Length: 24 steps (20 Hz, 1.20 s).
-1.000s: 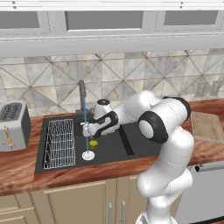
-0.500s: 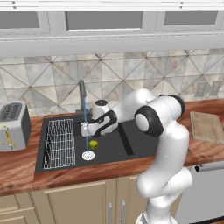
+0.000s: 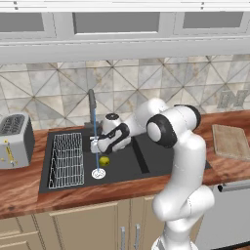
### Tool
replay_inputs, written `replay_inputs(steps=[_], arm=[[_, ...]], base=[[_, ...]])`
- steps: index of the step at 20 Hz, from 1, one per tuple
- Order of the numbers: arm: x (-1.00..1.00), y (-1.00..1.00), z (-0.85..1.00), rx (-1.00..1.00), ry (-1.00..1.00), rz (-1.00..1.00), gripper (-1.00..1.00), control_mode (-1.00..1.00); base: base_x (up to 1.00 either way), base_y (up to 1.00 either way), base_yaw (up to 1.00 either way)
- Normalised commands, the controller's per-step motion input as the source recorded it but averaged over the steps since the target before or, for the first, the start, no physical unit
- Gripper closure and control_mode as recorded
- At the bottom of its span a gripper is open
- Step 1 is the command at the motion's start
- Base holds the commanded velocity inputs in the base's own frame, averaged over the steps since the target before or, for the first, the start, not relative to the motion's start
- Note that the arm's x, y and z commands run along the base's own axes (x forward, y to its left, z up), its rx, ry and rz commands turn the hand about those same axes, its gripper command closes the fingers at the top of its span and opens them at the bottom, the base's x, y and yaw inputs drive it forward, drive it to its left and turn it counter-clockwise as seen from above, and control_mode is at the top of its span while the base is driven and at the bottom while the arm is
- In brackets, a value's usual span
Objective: Pick the pear from the sink and place it on the cutting board to airdry. Then turn off the sink faucet.
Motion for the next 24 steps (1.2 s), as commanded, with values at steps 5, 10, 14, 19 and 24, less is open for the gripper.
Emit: replay_inputs(steps=[5,10,14,19,24], arm=[[0.15,0.02,-0.2,0.0,0.0,0.0,-1.0,-1.0],[0.04,0.07,-0.17,0.0,0.0,0.0,-1.0,-1.0],[0.04,0.12,-0.18,0.0,0.01,0.0,-1.0,-1.0],[0.12,0.03,-0.18,0.0,0.02,0.0,-1.0,-1.0],[0.19,0.0,-0.17,0.0,0.02,0.0,-1.0,-1.0]], base=[[0.0,0.0,0.0],[0.0,0.0,0.0],[0.0,0.0,0.0],[0.0,0.0,0.0],[0.0,0.0,0.0]])
